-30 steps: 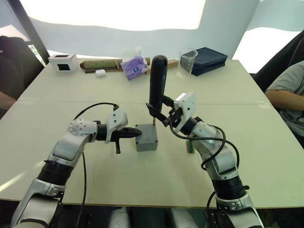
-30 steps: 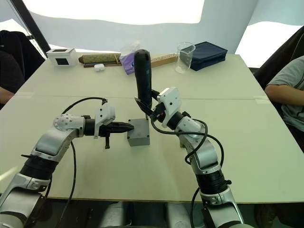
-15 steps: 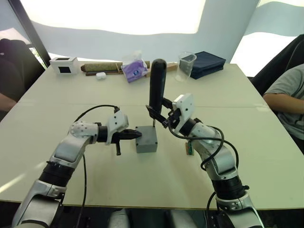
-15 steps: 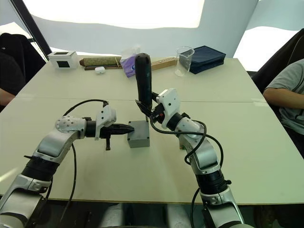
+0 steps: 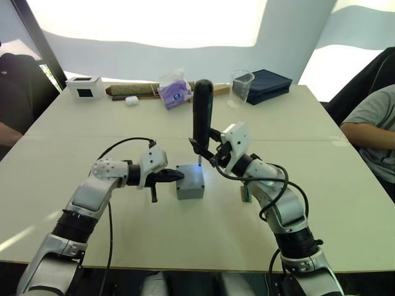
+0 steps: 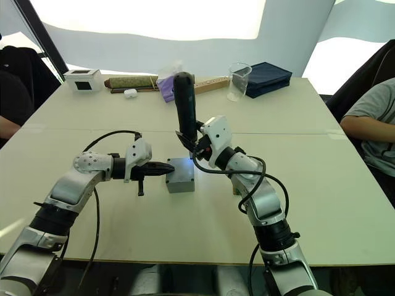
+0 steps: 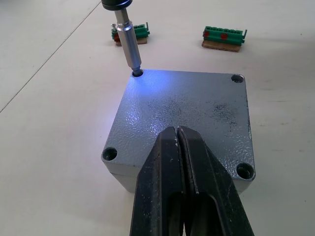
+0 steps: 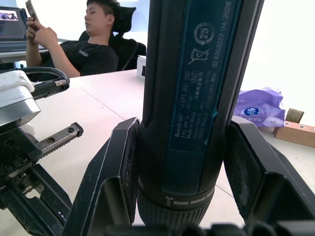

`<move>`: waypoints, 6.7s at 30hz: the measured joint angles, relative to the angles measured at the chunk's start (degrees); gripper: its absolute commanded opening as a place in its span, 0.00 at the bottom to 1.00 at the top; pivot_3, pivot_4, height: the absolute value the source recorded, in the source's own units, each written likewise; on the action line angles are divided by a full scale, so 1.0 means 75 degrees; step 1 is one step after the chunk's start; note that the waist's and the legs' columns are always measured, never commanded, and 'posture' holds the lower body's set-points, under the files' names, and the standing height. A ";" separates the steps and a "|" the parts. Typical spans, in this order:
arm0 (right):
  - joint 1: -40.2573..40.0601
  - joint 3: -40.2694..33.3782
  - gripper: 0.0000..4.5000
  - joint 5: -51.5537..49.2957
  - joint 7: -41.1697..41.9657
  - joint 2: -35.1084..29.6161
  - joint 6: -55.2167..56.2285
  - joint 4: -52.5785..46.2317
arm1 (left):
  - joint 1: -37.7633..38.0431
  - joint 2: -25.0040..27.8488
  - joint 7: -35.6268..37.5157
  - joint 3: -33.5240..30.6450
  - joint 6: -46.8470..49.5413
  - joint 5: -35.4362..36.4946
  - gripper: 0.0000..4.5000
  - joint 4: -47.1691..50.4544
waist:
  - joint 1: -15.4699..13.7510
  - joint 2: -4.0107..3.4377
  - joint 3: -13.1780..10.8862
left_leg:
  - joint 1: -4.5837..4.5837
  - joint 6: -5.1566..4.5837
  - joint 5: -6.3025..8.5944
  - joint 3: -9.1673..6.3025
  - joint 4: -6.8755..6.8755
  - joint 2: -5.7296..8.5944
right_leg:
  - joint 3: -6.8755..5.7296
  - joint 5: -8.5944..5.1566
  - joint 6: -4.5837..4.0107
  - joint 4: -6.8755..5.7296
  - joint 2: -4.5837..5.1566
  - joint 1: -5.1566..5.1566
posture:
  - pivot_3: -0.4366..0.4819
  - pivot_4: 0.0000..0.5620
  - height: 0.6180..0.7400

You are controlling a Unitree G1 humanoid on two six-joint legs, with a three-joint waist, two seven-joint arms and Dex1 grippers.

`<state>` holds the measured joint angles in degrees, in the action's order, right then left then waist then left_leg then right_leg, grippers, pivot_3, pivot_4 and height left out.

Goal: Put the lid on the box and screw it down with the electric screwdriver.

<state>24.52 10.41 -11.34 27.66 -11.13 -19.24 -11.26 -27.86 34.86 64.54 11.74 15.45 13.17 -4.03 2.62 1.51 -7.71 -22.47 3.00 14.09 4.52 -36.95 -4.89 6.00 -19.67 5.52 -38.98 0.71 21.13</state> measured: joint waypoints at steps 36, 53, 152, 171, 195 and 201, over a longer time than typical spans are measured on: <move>0.2656 -0.3204 0.42 -0.2882 -0.2283 -0.2266 -0.7784 -0.1473 | -0.0105 0.0404 0.0210 -0.0648 0.1081 0.0997 0.00 0.1530 | -0.0022 -0.0087 -0.0098 | -0.0333 0.0013 -0.0013 0.0014 0.0092 0.0007 | 0.0012 0.0043 0.0056 0.0107 0.0018 0.0313 | 0.48 0.27 1.00; 0.2537 -0.1446 0.42 -0.5089 -0.2888 -0.5683 -0.9719 0.1747 | -0.0187 0.1175 0.0545 -0.1095 0.1516 0.1822 0.00 0.2530 | -0.0007 -0.0104 -0.0189 | -0.0385 0.0003 -0.0008 0.0016 0.0050 0.0001 | 0.0010 0.0043 0.0059 0.0093 -0.0006 0.0347 | 0.48 0.27 1.00; 0.1672 0.0974 0.01 -0.1027 0.2082 -0.2361 -0.3854 0.1335 | 0.0606 0.0573 0.0374 0.0127 0.0498 -0.0035 0.00 0.1087 | -0.0030 -0.0103 -0.0199 | -0.0384 -0.0023 0.0007 -0.0015 -0.0147 0.0000 | -0.0008 0.0059 0.0090 -0.0053 -0.0013 0.0306 | 0.48 0.27 1.00; 0.0690 0.0507 0.01 -0.1206 0.1893 -0.2507 -0.4960 -0.0343 | -0.0105 0.0323 0.0183 0.0084 0.0117 -0.0198 0.00 0.0002 | -0.0034 -0.0103 -0.0199 | -0.0384 -0.0022 0.0007 -0.0016 -0.0154 0.0000 | -0.0009 0.0059 0.0091 -0.0057 -0.0013 0.0305 | 0.48 0.27 1.00; 0.0856 -0.1275 0.99 -0.0929 0.0198 -0.2488 -0.4445 0.0145 | -0.0070 0.1207 -0.0128 -0.1445 0.1991 0.1583 0.00 0.2520 | -0.0021 -0.0102 -0.0199 | -0.0378 -0.0020 0.0005 -0.0017 -0.0153 0.0001 | -0.0008 0.0059 0.0091 -0.0058 -0.0013 0.0299 | 0.48 0.27 1.00; 0.1236 -0.1274 0.99 -0.0949 0.0115 -0.2217 -0.4690 0.0898 | -0.0243 0.1165 -0.0176 -0.1413 0.2023 0.1644 0.00 0.2495 | -0.0018 -0.0103 -0.0199 | -0.0379 -0.0019 0.0005 -0.0016 -0.0152 0.0001 | -0.0007 0.0059 0.0091 -0.0058 -0.0013 0.0301 | 0.48 0.27 1.00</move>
<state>33.79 0.85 -18.46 28.53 -27.76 -54.41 -4.52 -29.69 43.60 63.21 1.14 30.62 25.50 14.68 2.48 0.74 -9.20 -25.31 2.86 14.13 4.40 -38.09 -4.88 5.95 -19.22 6.20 -39.42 0.61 23.39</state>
